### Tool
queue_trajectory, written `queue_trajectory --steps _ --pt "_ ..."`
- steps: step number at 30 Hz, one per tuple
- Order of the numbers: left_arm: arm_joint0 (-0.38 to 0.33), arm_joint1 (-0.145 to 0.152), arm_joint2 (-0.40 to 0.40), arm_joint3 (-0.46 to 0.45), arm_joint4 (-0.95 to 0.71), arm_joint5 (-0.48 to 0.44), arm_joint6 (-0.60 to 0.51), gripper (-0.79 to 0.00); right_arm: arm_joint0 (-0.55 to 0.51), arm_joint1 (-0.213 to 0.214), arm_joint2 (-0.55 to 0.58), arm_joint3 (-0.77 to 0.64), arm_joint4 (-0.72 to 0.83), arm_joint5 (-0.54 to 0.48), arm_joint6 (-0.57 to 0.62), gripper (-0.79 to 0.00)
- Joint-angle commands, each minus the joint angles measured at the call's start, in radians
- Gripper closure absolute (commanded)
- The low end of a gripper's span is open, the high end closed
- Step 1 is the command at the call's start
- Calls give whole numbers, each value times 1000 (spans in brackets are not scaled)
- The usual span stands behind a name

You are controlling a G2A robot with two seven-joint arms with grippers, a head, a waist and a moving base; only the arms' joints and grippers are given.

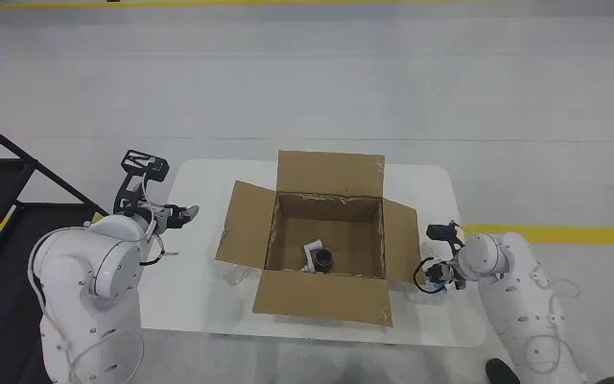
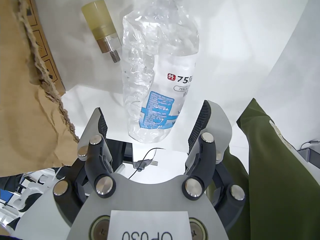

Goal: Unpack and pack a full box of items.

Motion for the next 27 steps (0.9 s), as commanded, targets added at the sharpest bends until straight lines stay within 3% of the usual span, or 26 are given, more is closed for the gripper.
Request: queue_trajectory --steps 1,17,20,27 --pt "0 0 0 0 0 0 0 -785 4 0 -18 10 -16 0 -8 -714" --pt "0 0 0 0 0 0 0 -785 35 -11 -123 125 -64 20 -100 -634" --pt "0 0 0 0 0 0 0 -785 46 -13 -137 147 -63 16 -109 -557" --pt "0 0 0 0 0 0 0 -785 64 -17 -162 185 -61 11 -118 -542"
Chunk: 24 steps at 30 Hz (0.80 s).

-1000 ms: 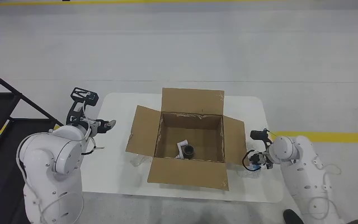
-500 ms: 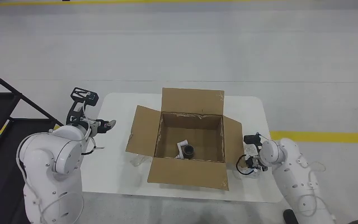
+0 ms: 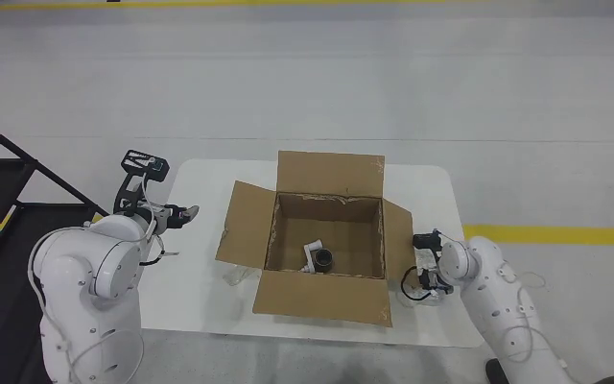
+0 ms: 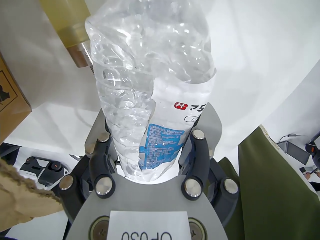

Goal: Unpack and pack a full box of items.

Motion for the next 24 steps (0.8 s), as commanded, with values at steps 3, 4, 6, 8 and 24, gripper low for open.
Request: queue_trajectory --steps 3,4,6,8,24 --pt "0 0 0 0 0 0 0 -785 8 -1 -12 16 1 -3 -5 -560" --pt "0 0 0 0 0 0 0 -785 10 -2 -14 19 1 -4 -5 -579" --pt "0 0 0 0 0 0 0 -785 13 -2 -16 24 5 -5 -6 -588" --pt "0 0 0 0 0 0 0 -785 15 -1 -17 22 6 -5 -4 -628" --pt "0 0 0 0 0 0 0 -785 5 3 -28 -1 15 2 1 -739"
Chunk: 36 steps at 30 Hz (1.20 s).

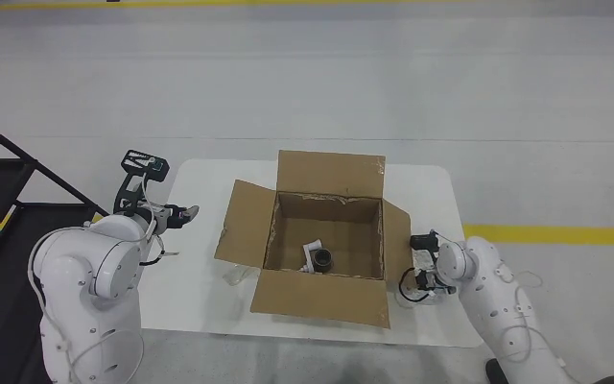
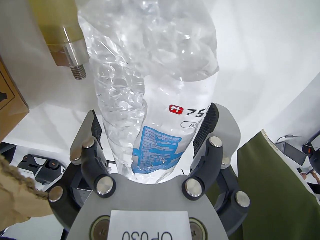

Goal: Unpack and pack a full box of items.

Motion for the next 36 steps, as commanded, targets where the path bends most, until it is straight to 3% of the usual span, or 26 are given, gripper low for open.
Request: queue_trajectory --steps 1,3,5,6,8,10,11,24,36 --pt "0 0 0 0 0 0 0 -785 1 -1 -7 2 3 0 1 -693" --pt "0 0 0 0 0 0 0 -785 3 -2 -11 4 4 2 -1 -597" --pt "0 0 0 0 0 0 0 -785 5 -2 -16 8 4 3 0 -560" --pt "0 0 0 0 0 0 0 -785 7 -2 -19 11 3 5 -1 -388" --pt "0 0 0 0 0 0 0 -785 10 -3 -23 16 3 7 -2 -326" --pt "0 0 0 0 0 0 0 -785 13 -3 -25 19 3 8 -3 -22" --pt "0 0 0 0 0 0 0 -785 14 -3 -24 21 4 9 -3 0" --pt "0 0 0 0 0 0 0 -785 -58 29 100 -110 43 38 18 0" --pt "0 0 0 0 0 0 0 -785 -182 72 343 -366 95 127 54 0"
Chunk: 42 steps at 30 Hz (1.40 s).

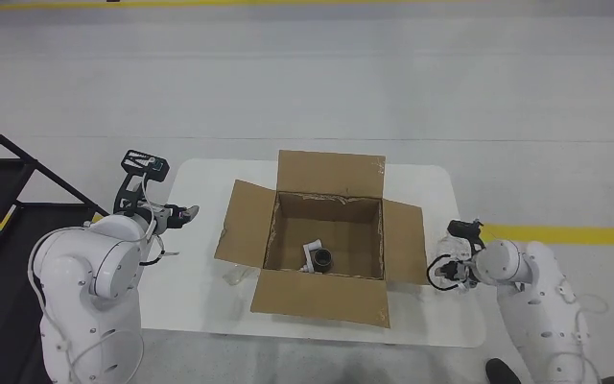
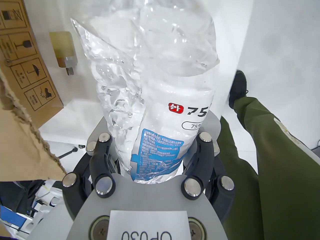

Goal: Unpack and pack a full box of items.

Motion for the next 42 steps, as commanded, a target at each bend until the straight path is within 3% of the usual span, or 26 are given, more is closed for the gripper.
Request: queue_trajectory --steps 1,9,16,25,38,42 --pt "0 0 0 0 0 0 0 -785 -18 6 55 -58 17 28 7 0" --pt "0 0 0 0 0 0 0 -785 -62 22 152 -361 37 88 89 0" --pt "0 0 0 0 0 0 0 -785 -36 21 11 -561 -68 149 152 0" --pt "0 0 0 0 0 0 0 -785 54 -17 -245 -498 -174 204 96 0" --pt "0 0 0 0 0 0 0 -785 55 -20 -261 -491 -177 189 66 0" --pt "0 0 0 0 0 0 0 -785 62 -27 -332 -514 -203 161 40 0"
